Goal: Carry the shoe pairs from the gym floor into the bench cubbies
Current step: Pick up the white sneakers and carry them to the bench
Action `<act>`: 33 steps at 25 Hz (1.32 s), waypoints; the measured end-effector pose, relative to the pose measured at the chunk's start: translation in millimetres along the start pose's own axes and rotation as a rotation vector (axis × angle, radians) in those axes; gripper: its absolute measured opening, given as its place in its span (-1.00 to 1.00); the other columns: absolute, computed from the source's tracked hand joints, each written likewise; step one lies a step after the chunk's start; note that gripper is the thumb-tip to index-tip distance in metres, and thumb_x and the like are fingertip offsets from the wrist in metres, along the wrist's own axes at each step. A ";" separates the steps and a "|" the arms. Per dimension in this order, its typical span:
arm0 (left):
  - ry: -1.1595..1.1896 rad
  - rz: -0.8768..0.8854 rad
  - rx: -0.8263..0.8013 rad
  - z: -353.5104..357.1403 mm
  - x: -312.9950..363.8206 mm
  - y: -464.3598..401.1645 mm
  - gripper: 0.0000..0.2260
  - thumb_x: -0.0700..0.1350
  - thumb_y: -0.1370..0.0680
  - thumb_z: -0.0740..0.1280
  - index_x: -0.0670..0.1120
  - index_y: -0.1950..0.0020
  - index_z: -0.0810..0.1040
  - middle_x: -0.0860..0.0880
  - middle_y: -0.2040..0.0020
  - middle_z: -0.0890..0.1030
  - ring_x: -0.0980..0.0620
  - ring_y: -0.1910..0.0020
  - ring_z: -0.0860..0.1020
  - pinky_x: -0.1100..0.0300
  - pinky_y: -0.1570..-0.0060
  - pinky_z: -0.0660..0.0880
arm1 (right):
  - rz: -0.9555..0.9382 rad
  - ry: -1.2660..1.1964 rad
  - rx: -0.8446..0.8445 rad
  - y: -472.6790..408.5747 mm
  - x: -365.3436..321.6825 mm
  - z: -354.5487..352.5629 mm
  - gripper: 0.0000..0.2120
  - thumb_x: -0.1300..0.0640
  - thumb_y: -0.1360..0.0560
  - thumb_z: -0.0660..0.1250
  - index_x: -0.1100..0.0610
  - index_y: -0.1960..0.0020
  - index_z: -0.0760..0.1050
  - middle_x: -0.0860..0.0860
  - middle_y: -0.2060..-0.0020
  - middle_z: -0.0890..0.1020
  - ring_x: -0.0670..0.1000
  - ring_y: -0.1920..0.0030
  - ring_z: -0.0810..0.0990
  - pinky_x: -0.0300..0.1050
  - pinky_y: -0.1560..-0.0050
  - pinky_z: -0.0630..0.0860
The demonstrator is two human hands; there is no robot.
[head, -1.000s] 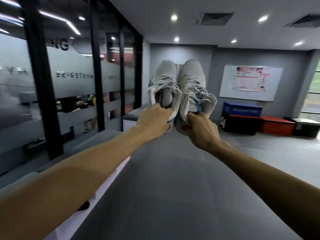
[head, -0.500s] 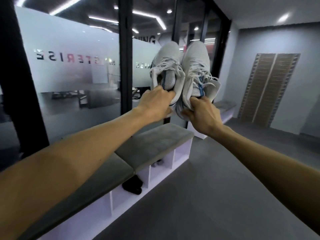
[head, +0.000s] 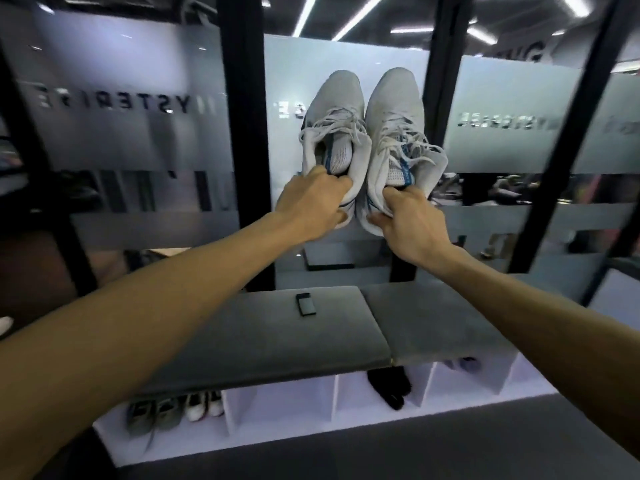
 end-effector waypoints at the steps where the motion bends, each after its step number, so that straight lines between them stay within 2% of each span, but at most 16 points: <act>1: -0.020 -0.039 0.000 -1.3 -9.1 4.6 -0.72 0.01 -0.53 0.35 -0.13 -0.13 0.45 -0.15 -0.05 0.48 -0.07 0.08 0.42 0.11 0.16 0.32 | -0.030 -0.039 -0.014 -6.7 -7.4 7.5 -0.76 0.03 -0.52 0.30 0.11 0.16 0.27 0.03 0.16 0.34 0.21 0.08 0.47 -0.06 0.21 0.30; 4: -0.084 -0.146 0.011 -6.1 -40.3 21.7 -0.74 0.03 -0.52 0.35 -0.11 -0.08 0.45 -0.14 -0.02 0.48 -0.02 0.16 0.40 0.15 0.22 0.30 | -0.118 -0.130 -0.058 -20.8 -36.5 29.5 -0.76 0.02 -0.52 0.29 0.08 0.17 0.25 0.04 0.13 0.35 0.20 0.11 0.47 -0.06 0.20 0.33; 6: -0.112 -0.184 0.006 -10.6 -57.6 35.7 -0.75 0.03 -0.51 0.36 -0.10 -0.04 0.43 -0.13 0.01 0.47 -0.06 0.14 0.43 0.13 0.21 0.30 | -0.159 -0.174 -0.058 -24.4 -57.4 41.9 -0.76 0.01 -0.52 0.29 0.08 0.17 0.27 0.04 0.13 0.36 0.19 0.14 0.48 -0.06 0.20 0.35; 10: -0.145 -0.235 0.012 -12.1 -82.9 63.4 -0.75 0.04 -0.54 0.33 -0.09 -0.05 0.42 -0.06 0.10 0.39 -0.04 0.13 0.37 0.09 0.16 0.31 | -0.209 -0.207 -0.046 -22.8 -89.1 65.4 -0.77 0.00 -0.52 0.29 0.06 0.18 0.28 0.02 0.13 0.36 0.10 0.21 0.40 -0.09 0.19 0.34; 13: -0.185 -0.235 0.006 5.1 -97.2 75.4 -0.75 0.04 -0.54 0.32 -0.10 -0.08 0.43 -0.10 0.04 0.48 -0.11 -0.04 0.45 0.08 0.14 0.33 | -0.216 -0.206 -0.045 -20.9 -98.6 90.3 -0.79 0.01 -0.52 0.28 0.05 0.17 0.28 0.02 0.13 0.35 0.07 0.20 0.37 -0.07 0.18 0.36; 16: -0.194 -0.260 -0.016 38.5 -114.7 75.1 -0.74 0.04 -0.55 0.32 -0.10 -0.11 0.43 -0.13 -0.02 0.49 -0.10 0.08 0.42 0.09 0.15 0.31 | -0.209 -0.193 -0.069 -23.8 -95.9 127.2 -0.79 0.02 -0.53 0.28 0.06 0.16 0.29 0.01 0.13 0.34 0.04 0.20 0.32 -0.07 0.18 0.34; 18: -0.203 -0.274 -0.010 72.1 -128.9 70.3 -0.74 0.05 -0.54 0.33 -0.09 -0.11 0.43 -0.14 -0.03 0.48 -0.05 0.19 0.32 0.11 0.17 0.31 | -0.214 -0.199 -0.065 -27.9 -87.2 164.5 -0.80 0.01 -0.53 0.28 0.05 0.15 0.29 0.01 0.12 0.33 0.04 0.20 0.32 -0.08 0.18 0.33; 20: -0.214 -0.284 -0.007 117.0 -142.8 69.0 -0.73 0.03 -0.54 0.33 -0.10 -0.11 0.44 -0.14 -0.02 0.48 -0.02 0.20 0.29 0.11 0.18 0.31 | -0.231 -0.197 -0.054 -29.9 -75.0 211.9 -0.80 0.02 -0.53 0.27 0.05 0.15 0.28 0.01 0.11 0.33 0.04 0.20 0.33 -0.08 0.18 0.33; 24: -0.244 -0.258 0.011 216.5 -160.7 81.5 -0.75 0.01 -0.54 0.34 -0.12 -0.08 0.43 -0.09 0.07 0.46 -0.08 0.04 0.42 0.09 0.18 0.31 | -0.245 -0.228 -0.023 -12.1 -50.2 310.4 -0.80 0.02 -0.53 0.26 0.07 0.16 0.29 0.01 0.11 0.35 0.07 0.19 0.35 -0.05 0.17 0.34; 29: -0.234 -0.292 0.010 352.2 -164.5 149.0 -0.75 0.02 -0.53 0.34 -0.11 -0.08 0.42 -0.10 0.06 0.40 -0.04 0.19 0.31 0.10 0.24 0.31 | -0.242 -0.189 -0.039 69.1 -26.5 433.5 -0.80 0.01 -0.53 0.27 0.08 0.15 0.30 0.03 0.11 0.34 0.10 0.15 0.36 -0.05 0.18 0.32; 31: -0.228 -0.283 0.000 397.5 -161.2 183.2 -0.74 0.02 -0.52 0.35 -0.11 -0.08 0.43 -0.15 0.01 0.45 -0.10 0.19 0.39 0.10 0.22 0.31 | -0.241 -0.192 -0.037 109.8 -19.5 473.2 -0.80 0.00 -0.52 0.27 0.12 0.10 0.36 0.04 0.11 0.34 0.16 0.11 0.44 -0.03 0.18 0.35; 33: -0.215 -0.273 -0.020 437.6 -156.8 219.1 -0.73 0.02 -0.52 0.36 -0.11 -0.10 0.44 -0.17 -0.02 0.48 -0.15 0.09 0.47 0.09 0.18 0.32 | -0.226 -0.193 -0.057 149.8 -17.1 508.9 -0.80 -0.01 -0.51 0.29 0.13 0.05 0.41 0.08 0.08 0.38 0.20 0.08 0.48 -0.01 0.16 0.36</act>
Point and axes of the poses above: each hand's wrist, its own y-axis away from the middle knuckle, its own z-axis out of the palm, x = y × z, the point moved 4 cm from there along -y, towards the middle knuckle
